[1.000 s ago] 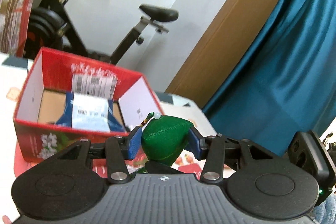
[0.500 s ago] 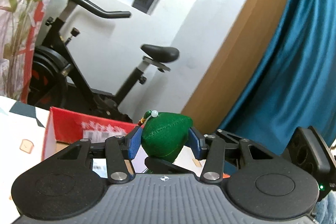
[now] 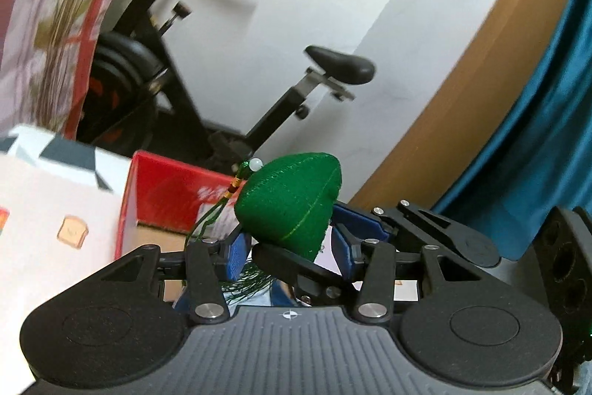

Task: Organize soft objects
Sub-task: 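Lift the green plush with both grippers and carry it over the red box, then lower the green plush into the box and open both grippers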

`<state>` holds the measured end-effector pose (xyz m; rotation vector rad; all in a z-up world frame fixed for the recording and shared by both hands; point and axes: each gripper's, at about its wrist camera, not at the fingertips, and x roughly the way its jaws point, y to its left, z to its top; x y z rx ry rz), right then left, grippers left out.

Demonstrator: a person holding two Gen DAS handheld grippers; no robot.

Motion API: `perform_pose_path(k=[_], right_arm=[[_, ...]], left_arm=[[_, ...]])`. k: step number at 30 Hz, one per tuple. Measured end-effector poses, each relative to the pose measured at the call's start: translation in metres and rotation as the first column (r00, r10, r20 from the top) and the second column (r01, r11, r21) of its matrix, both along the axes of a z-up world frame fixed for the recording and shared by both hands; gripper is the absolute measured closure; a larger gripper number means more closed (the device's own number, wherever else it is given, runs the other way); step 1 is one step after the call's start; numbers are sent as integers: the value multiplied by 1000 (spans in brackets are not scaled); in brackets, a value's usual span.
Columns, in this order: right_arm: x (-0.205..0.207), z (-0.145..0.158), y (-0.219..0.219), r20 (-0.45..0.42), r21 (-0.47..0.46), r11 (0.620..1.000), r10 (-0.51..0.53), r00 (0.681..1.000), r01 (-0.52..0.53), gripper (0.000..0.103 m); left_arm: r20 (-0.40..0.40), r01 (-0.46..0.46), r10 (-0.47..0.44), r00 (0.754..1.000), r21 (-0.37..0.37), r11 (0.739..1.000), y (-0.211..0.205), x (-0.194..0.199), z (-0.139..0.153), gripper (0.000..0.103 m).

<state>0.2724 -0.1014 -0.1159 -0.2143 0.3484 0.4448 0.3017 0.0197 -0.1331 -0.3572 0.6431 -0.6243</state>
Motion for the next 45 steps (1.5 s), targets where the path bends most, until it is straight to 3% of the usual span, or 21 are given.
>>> perform_pose_path(k=[11, 25, 34, 45], right_arm=[[44, -43, 3, -162, 43, 999, -25, 986, 32, 54], [69, -70, -3, -249, 0, 987, -155, 956, 160, 52], [34, -60, -30, -242, 29, 978, -195, 950, 208, 52], [-55, -49, -68, -204, 172, 954, -207, 957, 244, 52]], left_arm=[[-89, -29, 31, 996, 26, 999, 5, 37, -32, 55], [-39, -97, 102, 994, 105, 990, 16, 33, -30, 55], [14, -108, 107, 994, 151, 983, 14, -1, -23, 55], [35, -64, 59, 998, 172, 983, 8, -72, -30, 55]])
